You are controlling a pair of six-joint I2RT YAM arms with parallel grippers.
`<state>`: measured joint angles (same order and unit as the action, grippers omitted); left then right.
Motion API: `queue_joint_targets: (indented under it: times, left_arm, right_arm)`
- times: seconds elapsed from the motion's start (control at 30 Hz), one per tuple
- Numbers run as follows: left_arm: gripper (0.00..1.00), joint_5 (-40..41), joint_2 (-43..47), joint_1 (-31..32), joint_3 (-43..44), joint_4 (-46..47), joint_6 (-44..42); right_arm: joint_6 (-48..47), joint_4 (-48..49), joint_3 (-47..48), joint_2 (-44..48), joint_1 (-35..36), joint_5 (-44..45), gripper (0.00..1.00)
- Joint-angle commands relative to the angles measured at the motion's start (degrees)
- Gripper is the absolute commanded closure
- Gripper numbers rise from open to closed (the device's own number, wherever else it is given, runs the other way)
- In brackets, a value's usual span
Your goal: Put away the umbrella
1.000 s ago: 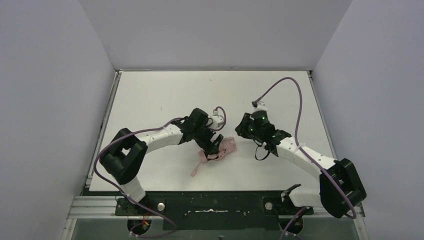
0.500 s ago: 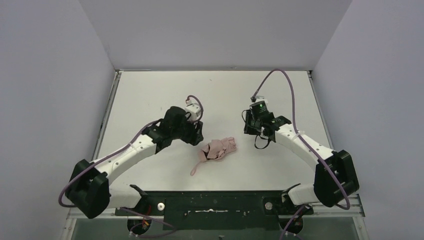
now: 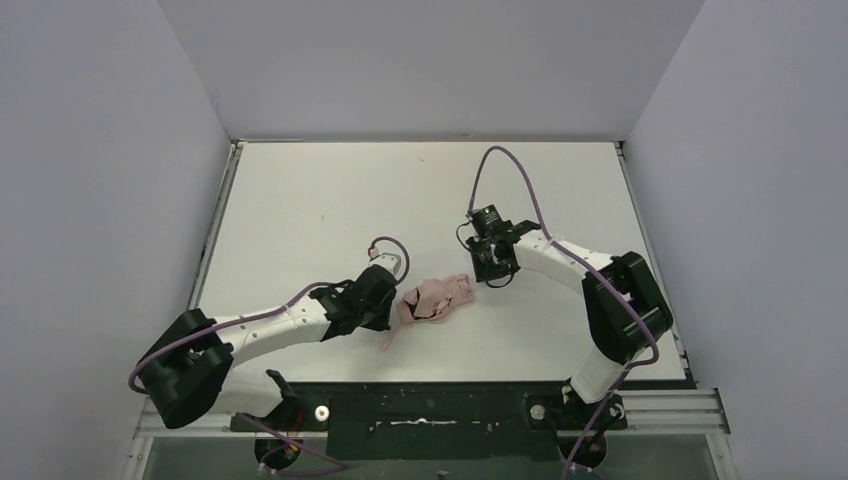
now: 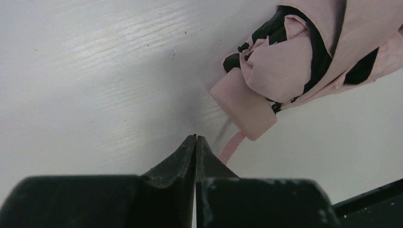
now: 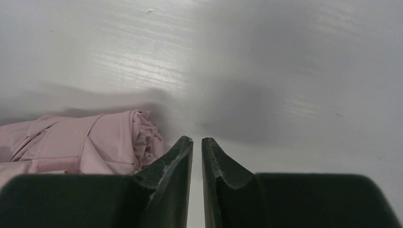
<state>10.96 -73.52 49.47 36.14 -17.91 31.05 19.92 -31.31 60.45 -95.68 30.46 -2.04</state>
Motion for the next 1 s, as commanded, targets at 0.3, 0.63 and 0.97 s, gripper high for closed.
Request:
queue_joint_targets:
  times: [0.3, 0.63, 0.97]
  left_arm:
    - [1.0, -5.9, -16.3, -0.6, 8.6, 18.0, -2.1]
    - [0.9, -10.0, -13.1, -14.1, 13.7, 11.2, -7.3]
    - [0.25, -1.0, 10.3, -20.5, 11.2, -1.9, -10.5]
  right_arm:
    - [6.8, 8.5, -1.0, 0.1, 3.2, -17.6, 0.88]
    - [7.6, 3.3, -2.6, 11.4, -1.0, 5.3, 0.73]
    - [0.4, 6.8, -7.5, 31.8, -4.5, 15.9, 0.58]
